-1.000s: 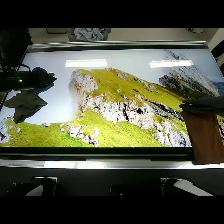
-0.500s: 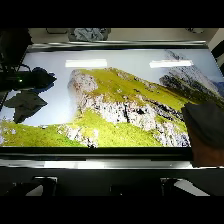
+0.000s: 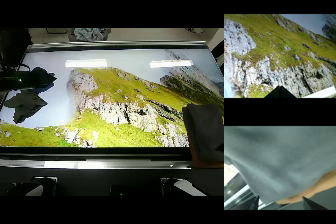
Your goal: Fold the shirts.
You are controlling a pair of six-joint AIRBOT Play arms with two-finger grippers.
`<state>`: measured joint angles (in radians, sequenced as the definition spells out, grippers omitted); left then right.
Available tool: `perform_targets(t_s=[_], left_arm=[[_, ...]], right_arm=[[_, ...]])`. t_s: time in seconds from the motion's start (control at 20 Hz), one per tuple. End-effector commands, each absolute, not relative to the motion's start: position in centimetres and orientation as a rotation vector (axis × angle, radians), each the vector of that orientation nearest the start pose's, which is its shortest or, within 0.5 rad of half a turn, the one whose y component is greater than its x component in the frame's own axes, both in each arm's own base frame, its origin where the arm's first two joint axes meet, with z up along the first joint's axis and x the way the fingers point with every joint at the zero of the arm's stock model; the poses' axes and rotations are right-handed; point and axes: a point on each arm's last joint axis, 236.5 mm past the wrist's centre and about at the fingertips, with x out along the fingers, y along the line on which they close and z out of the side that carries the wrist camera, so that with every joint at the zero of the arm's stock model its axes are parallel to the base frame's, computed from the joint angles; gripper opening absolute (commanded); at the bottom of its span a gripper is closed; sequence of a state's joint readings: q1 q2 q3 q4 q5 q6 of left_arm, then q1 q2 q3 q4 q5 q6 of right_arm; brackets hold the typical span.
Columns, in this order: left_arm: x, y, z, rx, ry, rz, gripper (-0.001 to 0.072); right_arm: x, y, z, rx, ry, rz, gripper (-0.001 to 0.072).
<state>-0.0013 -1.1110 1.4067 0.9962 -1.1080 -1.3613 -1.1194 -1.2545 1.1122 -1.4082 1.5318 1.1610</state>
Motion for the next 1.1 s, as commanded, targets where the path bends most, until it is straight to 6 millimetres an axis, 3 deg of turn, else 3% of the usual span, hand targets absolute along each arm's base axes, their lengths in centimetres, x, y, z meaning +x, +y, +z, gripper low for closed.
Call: perform_targets(t_s=[0.0, 0.05, 0.1, 0.15, 0.2, 0.25, 0.3, 0.4, 0.45, 0.5, 0.6, 0.7, 0.75, 0.85, 1.05], left_arm=[[41.5, -11.5, 23.6, -0.247, 0.684, -0.458, 0.0045], [42.0, -11.3, 25.1, -0.244, 0.635, -0.453, 0.0044], [42.6, -11.1, 27.0, -0.242, 0.574, -0.443, 0.0043], [43.2, -10.7, 28.9, -0.231, 0.51, -0.427, 0.0042], [43.8, -10.0, 30.0, -0.185, 0.474, -0.396, 0.0041], [44.5, -8.8, 29.9, -0.13, 0.482, -0.326, 0.0041], [45.2, -7.2, 28.6, -0.073, 0.53, -0.229, 0.0041], [45.8, -4.0, 23.5, 0.068, 0.696, -0.055, 0.0043], [45.4, -2.9, 20.4, 0.119, 0.812, 0.0, 0.0045], [44.4, -2.4, 16.7, 0.131, 0.954, 0.018, 0.0114], [40.6, -1.8, 10.0, 0.085, 1.24, 0.083, 0.0626], [37.2, -2.7, 5.7, 0.073, 1.386, 0.04, 0.0656], [36.0, -3.5, 4.3, 0.042, 1.393, 0.008, 0.0656], [35.0, -4.3, 3.2, 0.006, 1.33, -0.026, 0.0647], [34.4, -4.2, 3.2, 0.006, 1.314, -0.027, 0.0648]], right_arm=[[18.4, -29.5, 4.6, 0.475, 1.266, -0.516, 0.0637], [20.6, -32.0, 8.5, 0.382, 1.124, -0.555, 0.0637], [23.4, -34.4, 13.8, 0.275, 0.942, -0.589, 0.0637], [25.8, -35.4, 18.7, 0.164, 0.801, -0.594, 0.0635], [28.4, -35.2, 23.4, 0.022, 0.698, -0.572, 0.0633], [30.9, -33.6, 26.3, -0.098, 0.644, -0.522, 0.0632], [33.9, -30.7, 27.8, -0.195, 0.621, -0.433, 0.0632], [38.5, -23.8, 26.3, -0.285, 0.677, -0.242, 0.0632], [40.4, -20.0, 24.4, -0.298, 0.728, -0.16, 0.0632], [41.7, -16.6, 21.6, -0.299, 0.814, -0.09, 0.063], [42.2, -10.3, 14.8, -0.228, 1.04, 0.068, 0.0631], [40.5, -4.2, 8.7, -0.141, 1.288, 0.292, 0.0632], [39.6, -2.3, 6.7, -0.119, 1.377, 0.368, 0.063], [39.1, -1.1, 4.8, -0.186, 1.454, 0.429, 0.063], [39.4, -0.7, 4.5, -0.238, 1.455, 0.422, 0.0628]])
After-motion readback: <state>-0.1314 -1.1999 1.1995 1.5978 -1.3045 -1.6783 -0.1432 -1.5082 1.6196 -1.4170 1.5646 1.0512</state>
